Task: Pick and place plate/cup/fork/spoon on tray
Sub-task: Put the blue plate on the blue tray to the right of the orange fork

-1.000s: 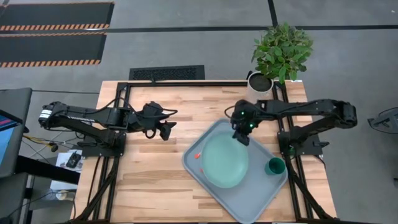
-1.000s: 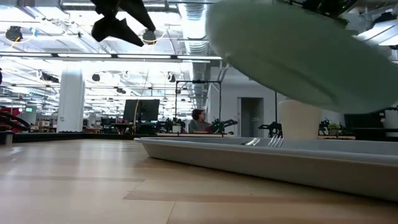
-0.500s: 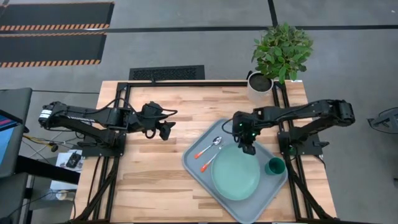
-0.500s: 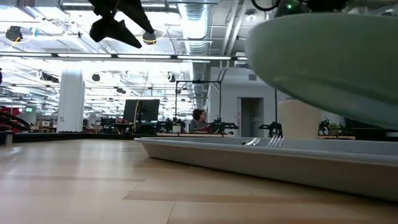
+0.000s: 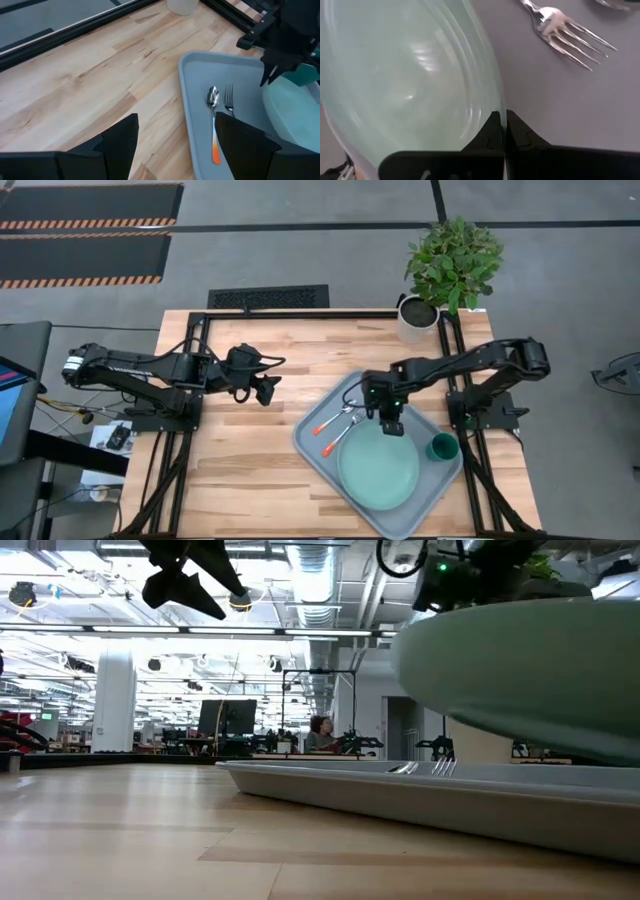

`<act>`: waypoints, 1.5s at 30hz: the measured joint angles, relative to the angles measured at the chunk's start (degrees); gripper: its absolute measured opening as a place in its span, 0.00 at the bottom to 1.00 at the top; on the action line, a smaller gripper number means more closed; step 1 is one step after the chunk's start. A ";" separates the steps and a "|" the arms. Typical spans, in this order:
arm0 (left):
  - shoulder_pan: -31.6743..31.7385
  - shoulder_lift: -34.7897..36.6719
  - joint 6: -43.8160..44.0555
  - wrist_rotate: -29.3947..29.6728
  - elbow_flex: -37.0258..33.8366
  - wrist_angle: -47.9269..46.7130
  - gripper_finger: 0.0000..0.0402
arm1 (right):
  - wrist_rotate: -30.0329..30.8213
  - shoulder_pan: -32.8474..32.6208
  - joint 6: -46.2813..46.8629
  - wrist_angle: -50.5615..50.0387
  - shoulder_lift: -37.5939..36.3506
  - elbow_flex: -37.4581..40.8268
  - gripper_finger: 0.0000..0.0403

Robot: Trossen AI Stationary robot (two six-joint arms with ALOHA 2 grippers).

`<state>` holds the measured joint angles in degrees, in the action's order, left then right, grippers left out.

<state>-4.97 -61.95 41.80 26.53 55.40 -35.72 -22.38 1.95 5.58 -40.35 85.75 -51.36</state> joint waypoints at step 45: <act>0.00 -0.02 1.51 1.11 0.02 -1.23 0.62 | 1.45 -8.56 1.61 -7.73 5.36 -3.53 0.04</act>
<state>-4.97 -61.98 43.31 27.64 55.42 -36.94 -20.94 -6.61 7.19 -48.07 91.11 -54.89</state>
